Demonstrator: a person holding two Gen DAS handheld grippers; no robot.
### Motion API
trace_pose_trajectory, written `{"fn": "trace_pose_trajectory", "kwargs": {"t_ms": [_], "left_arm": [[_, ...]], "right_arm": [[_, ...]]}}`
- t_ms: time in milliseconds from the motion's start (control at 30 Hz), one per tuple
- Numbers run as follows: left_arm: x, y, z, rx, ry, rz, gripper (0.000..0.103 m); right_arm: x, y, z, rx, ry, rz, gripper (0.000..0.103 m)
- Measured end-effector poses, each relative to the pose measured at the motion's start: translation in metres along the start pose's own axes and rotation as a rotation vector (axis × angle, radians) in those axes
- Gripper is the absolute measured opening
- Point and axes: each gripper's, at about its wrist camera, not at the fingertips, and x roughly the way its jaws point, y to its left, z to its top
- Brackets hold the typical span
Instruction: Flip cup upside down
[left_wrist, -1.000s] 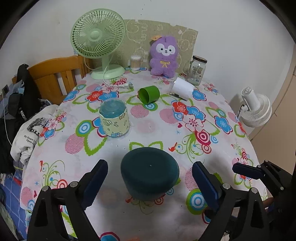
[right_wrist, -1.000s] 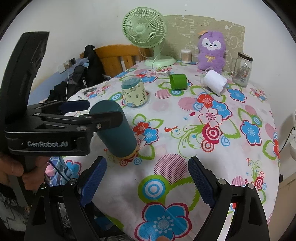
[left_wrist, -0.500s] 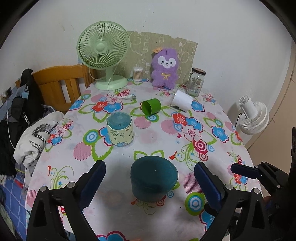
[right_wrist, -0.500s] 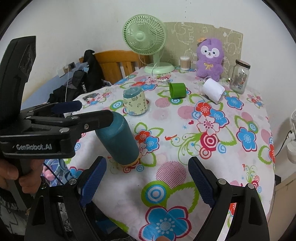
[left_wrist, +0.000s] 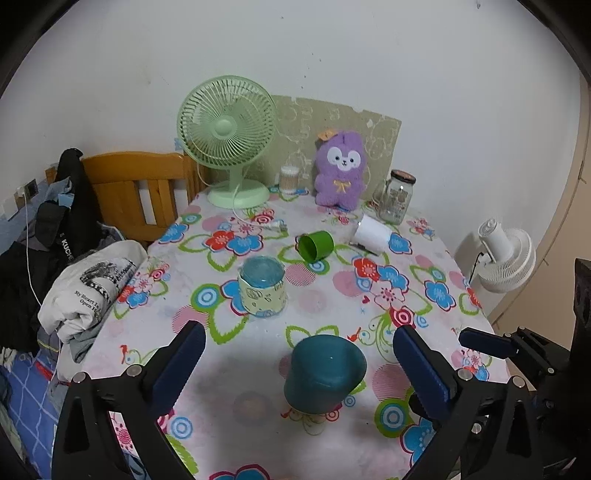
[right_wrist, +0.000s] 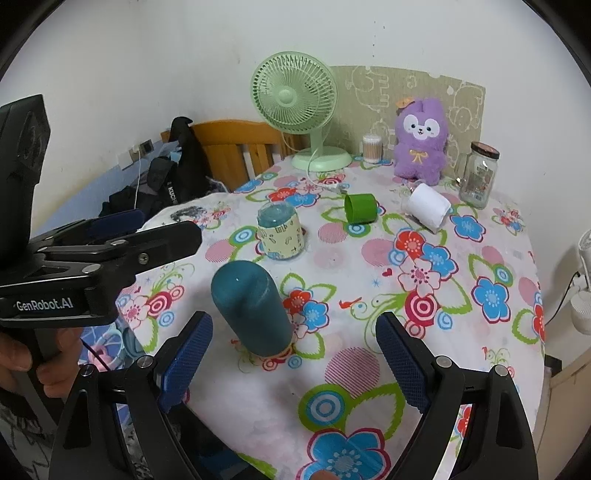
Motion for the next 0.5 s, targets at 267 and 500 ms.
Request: {"fn": "trace_pose_trajectory", "kwargs": {"t_ms": [267,500], "left_arm": [[-0.021,0.007,0.002,0.001,-0.058,0.002,0.103],[-0.032,0.016,0.003,-0.009,-0.090,0.012,0.103]], "right_arm": [[-0.008,0.005,0.007,0.030,-0.025,-0.012,0.094],[-0.027,0.008,0.015,0.040,-0.104,-0.051,0.103]]}}
